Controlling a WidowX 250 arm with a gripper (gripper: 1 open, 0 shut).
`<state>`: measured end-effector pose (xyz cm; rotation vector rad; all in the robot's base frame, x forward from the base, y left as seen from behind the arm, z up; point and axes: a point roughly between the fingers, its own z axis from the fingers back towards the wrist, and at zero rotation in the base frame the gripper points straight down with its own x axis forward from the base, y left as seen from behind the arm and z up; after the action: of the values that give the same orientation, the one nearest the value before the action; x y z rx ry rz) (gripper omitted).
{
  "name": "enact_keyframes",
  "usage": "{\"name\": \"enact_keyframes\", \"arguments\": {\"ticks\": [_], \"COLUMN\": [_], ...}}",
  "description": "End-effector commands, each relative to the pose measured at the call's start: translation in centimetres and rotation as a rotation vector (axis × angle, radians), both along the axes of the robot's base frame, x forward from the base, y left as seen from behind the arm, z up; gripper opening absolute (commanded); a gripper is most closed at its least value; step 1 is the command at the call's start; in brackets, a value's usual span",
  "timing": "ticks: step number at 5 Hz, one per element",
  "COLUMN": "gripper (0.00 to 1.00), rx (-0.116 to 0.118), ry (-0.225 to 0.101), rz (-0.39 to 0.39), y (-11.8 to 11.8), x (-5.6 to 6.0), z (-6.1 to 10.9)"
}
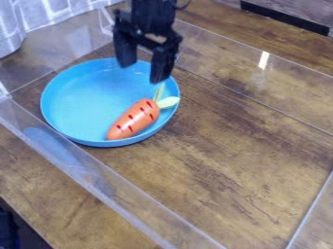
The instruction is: Put the carrot in the blue tray
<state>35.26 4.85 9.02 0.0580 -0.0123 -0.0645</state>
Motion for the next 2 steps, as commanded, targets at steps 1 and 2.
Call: {"name": "enact_keyframes", "arguments": {"ticks": [1, 2], "gripper": [1.0, 1.0], "rx": [0.003, 0.009], "ry": [-0.07, -0.074], "rz": [-0.022, -0.048], "y": [-0.55, -1.01], "x": [1.46, 1.6], "z": [2.51, 1.79]}}
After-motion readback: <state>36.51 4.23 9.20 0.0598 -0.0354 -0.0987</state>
